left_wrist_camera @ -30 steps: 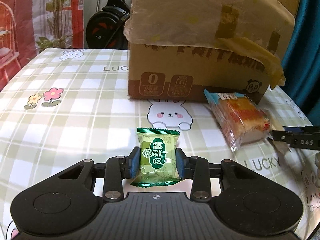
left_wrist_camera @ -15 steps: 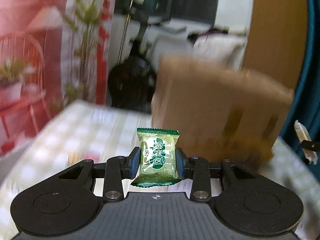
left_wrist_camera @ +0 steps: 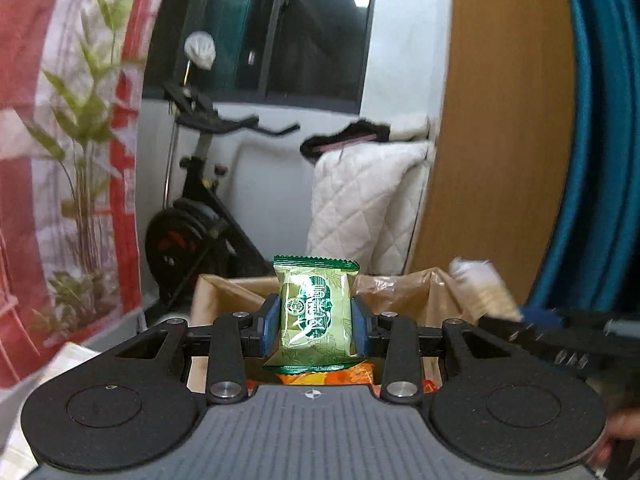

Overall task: Organize snacks
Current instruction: 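Carry both snacks over the bin and open both tools to release them, then grasp the bagged bread loaf with the left tool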

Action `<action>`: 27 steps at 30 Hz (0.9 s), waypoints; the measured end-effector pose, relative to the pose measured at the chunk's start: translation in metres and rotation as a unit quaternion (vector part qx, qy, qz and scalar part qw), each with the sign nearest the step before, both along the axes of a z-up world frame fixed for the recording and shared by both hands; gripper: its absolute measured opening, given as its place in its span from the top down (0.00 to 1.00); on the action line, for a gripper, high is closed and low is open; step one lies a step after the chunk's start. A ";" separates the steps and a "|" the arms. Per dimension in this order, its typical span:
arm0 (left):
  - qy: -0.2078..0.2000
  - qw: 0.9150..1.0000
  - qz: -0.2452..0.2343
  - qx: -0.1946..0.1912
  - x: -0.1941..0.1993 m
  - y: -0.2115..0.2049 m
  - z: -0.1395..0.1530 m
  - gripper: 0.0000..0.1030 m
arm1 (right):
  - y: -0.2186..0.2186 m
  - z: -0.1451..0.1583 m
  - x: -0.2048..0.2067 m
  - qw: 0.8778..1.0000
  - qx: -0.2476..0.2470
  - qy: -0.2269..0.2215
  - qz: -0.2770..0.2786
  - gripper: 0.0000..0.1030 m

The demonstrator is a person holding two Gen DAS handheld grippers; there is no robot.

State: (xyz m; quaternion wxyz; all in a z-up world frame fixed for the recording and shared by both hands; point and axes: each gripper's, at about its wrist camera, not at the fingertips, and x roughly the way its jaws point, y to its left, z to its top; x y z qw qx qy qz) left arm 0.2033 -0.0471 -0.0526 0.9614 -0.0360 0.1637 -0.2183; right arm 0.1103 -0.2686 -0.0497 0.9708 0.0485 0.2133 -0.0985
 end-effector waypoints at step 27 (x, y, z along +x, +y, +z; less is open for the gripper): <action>0.139 0.989 -0.056 -0.006 -0.072 0.061 -0.040 0.37 | 0.023 -0.024 -0.079 0.989 0.131 0.065 0.022 0.49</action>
